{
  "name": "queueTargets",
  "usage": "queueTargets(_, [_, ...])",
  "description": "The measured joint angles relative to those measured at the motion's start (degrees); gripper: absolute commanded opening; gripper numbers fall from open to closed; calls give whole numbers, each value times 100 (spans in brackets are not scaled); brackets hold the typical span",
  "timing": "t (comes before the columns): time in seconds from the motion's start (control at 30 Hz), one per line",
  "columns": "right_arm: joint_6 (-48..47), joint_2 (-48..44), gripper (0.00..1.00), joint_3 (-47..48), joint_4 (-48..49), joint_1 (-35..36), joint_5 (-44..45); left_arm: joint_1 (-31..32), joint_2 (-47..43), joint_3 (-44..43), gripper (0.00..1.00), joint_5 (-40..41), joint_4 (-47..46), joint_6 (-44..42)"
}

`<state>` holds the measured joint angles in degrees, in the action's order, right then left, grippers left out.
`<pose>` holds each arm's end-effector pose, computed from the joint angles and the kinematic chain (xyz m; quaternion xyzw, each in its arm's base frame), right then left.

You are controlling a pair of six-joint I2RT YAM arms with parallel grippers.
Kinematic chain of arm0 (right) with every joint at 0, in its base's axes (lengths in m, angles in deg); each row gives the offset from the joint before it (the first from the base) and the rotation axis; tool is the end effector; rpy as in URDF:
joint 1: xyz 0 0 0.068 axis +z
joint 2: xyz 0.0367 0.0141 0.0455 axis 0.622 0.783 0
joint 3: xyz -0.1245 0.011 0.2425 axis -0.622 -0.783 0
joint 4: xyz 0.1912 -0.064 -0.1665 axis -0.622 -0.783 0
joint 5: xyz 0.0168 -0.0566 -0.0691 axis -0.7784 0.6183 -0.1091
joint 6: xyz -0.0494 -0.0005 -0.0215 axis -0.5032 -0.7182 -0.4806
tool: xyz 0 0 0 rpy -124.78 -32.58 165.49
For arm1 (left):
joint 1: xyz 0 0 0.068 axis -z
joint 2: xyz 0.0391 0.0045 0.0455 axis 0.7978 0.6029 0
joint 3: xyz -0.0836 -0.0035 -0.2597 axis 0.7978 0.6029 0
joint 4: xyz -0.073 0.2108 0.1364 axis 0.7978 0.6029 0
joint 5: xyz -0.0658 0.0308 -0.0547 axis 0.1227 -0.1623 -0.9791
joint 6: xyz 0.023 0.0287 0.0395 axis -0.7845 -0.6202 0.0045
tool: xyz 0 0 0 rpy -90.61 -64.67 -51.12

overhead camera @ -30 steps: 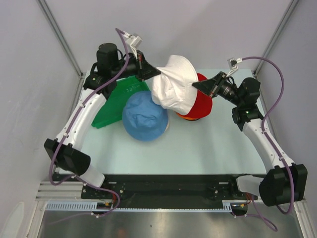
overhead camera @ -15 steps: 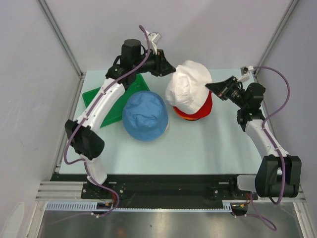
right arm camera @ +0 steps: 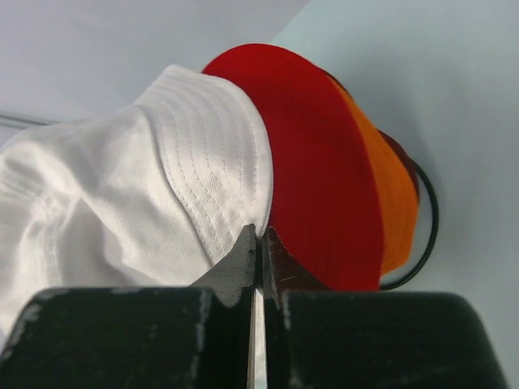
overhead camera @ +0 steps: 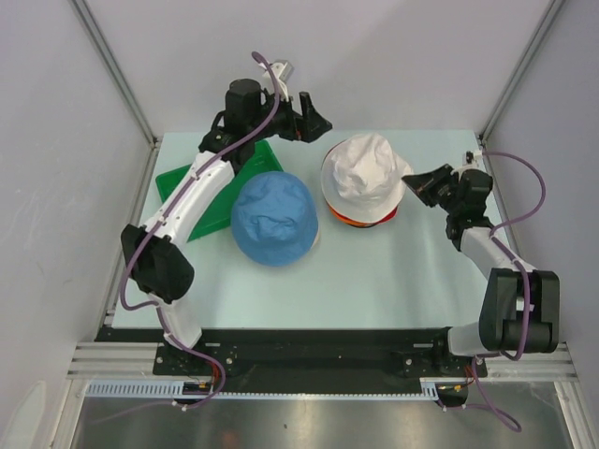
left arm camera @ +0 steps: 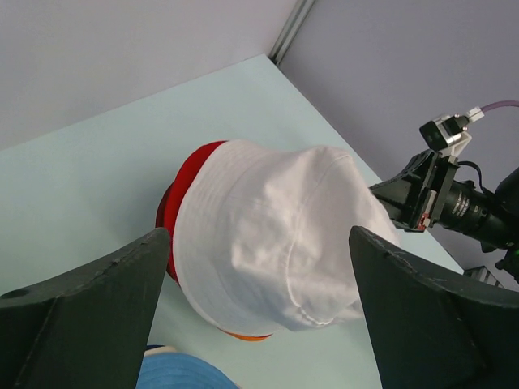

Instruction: Stack the hats

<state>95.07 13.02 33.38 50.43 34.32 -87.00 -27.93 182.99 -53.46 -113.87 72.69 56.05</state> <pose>0.3121 -0.0070 0.2594 0.2229 0.7424 0.3982 0.4906 0.3796 -0.1936 0.4278 0.1783 0.7420 -0.3889 0.5162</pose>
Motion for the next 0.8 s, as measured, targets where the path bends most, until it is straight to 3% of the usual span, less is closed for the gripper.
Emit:
queueTargets(0.4, [-55,667,0,-122,66,26,481,0,188,577,96,57,-461,127])
queueTargets(0.8, [-361,986,0,122,-59,369,1034,66,1386,549,94,35,-669,243])
